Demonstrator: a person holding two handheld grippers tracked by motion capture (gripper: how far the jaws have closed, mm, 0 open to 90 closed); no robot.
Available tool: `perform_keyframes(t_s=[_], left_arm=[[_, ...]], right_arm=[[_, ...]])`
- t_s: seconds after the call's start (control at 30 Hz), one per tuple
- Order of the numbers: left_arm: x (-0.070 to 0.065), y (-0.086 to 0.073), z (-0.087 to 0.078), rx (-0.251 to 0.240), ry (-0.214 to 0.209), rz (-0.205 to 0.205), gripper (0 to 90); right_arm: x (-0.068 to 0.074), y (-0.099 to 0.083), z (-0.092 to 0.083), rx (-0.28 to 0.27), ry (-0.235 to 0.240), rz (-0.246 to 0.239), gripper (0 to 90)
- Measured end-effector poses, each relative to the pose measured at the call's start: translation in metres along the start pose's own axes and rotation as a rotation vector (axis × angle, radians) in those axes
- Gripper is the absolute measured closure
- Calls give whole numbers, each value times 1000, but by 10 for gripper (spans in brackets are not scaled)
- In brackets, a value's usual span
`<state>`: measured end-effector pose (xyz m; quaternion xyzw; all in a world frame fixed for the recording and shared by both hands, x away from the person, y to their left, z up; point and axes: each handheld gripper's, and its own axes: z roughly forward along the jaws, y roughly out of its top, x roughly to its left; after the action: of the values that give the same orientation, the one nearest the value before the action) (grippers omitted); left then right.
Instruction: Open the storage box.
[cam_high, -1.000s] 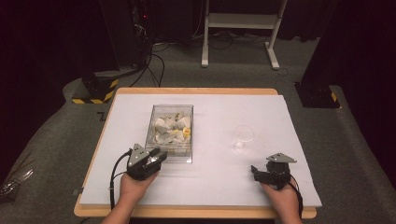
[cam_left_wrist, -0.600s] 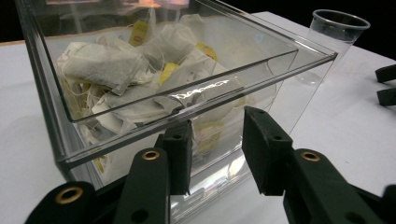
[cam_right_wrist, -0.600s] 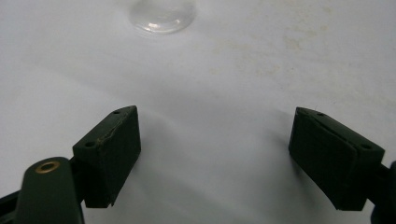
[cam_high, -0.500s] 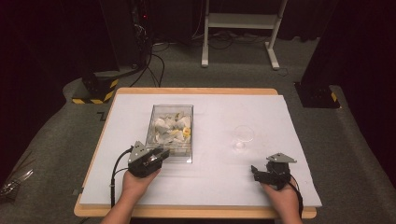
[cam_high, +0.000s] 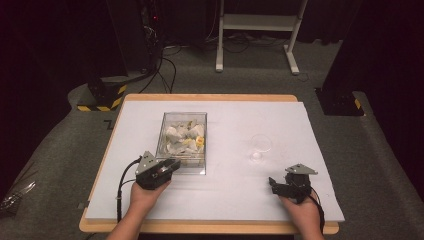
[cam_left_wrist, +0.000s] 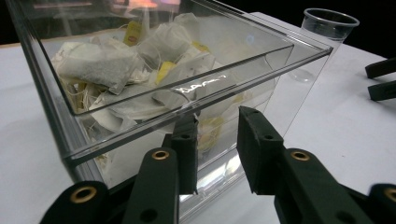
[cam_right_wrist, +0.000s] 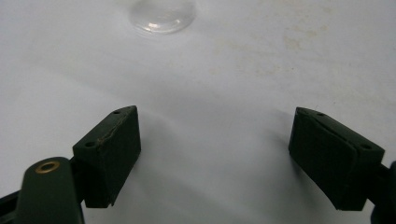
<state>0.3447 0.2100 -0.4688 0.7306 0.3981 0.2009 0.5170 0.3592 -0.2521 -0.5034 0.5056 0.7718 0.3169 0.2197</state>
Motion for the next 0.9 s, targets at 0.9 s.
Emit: perform_keyframes(t_s=[0.9], left_arm=[[6,-6,-14,-4,-66,23,835]], right_arm=[[0,0,0,0,0,1,168]])
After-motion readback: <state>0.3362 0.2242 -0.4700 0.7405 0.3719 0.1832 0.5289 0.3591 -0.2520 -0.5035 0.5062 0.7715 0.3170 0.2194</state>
